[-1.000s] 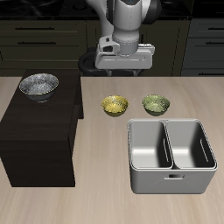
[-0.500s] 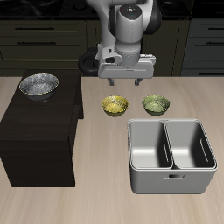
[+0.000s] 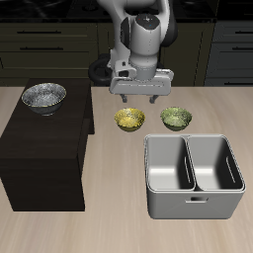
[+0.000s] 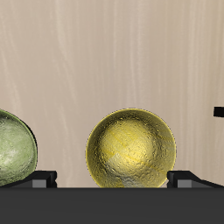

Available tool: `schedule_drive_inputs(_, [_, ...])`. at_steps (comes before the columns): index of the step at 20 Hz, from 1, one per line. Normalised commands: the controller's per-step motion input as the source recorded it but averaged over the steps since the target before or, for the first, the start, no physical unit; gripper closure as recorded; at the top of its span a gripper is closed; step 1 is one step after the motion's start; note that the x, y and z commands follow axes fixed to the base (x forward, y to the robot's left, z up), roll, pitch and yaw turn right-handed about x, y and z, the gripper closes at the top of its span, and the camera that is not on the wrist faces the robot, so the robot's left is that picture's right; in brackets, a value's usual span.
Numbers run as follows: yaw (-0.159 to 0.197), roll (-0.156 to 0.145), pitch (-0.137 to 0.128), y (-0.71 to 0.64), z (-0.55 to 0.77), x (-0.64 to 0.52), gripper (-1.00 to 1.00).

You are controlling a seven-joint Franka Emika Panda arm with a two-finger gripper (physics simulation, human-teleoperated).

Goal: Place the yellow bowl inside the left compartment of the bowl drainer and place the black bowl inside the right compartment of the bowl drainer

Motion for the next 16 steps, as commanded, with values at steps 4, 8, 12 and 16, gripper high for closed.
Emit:
schedule_drive_inputs(4, [-0.003,-0.020,-0.010,-0.03,-0.24,-0.01,-1.00])
schedule_drive_inputs(8, [-0.008,-0.026,0.004,0.00,-0.40,-0.07,-1.00])
schedule_drive_inputs(12, [0.005,0.012,0.025,0.10,-0.28,-0.05,-1.00])
schedule_drive_inputs(16, [-0.020,0.004,0.027,0.03,-0.24,-0.03,-1.00])
